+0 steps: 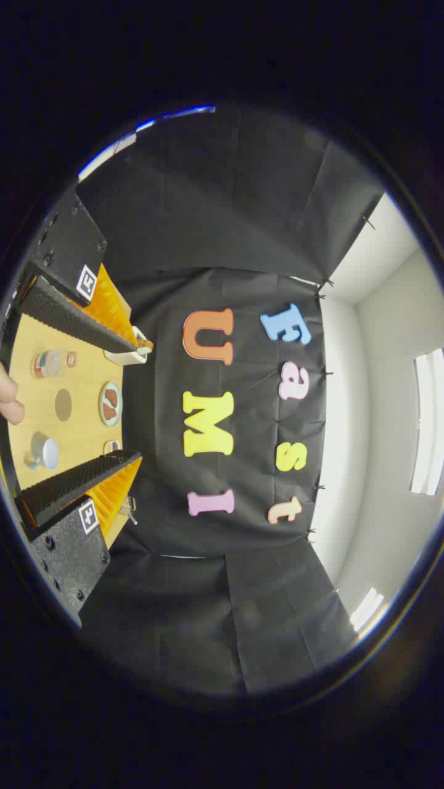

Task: Take the bottle from table, then pour the juice into the cup, finally place the bottle on the coaster

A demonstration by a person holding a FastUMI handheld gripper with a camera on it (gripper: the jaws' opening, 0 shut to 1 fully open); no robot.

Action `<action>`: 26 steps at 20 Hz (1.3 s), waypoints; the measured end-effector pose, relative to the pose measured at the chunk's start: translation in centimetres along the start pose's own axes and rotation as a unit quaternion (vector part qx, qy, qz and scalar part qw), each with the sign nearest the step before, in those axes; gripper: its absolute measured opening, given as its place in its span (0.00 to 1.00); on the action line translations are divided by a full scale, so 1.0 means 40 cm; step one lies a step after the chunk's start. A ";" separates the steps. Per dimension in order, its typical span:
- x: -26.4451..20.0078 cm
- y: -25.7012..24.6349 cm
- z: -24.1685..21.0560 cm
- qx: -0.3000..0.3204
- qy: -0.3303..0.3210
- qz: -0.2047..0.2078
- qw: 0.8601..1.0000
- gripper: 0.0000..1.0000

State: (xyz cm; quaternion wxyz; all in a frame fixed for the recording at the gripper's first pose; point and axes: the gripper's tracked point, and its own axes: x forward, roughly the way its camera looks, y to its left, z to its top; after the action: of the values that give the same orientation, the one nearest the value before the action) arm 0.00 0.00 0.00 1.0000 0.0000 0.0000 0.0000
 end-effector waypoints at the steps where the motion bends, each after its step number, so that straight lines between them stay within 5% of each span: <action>1: 0.000 -0.002 -0.001 0.000 0.001 0.000 1.000 1.00; 17: 0.034 -0.015 -0.063 0.019 0.011 0.001 1.000 1.00; 26: 0.077 0.015 -0.201 0.021 0.022 0.003 1.000 1.00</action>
State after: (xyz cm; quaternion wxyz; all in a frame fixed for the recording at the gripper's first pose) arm 3.08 0.61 -8.05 0.9995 0.0213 0.0219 0.0030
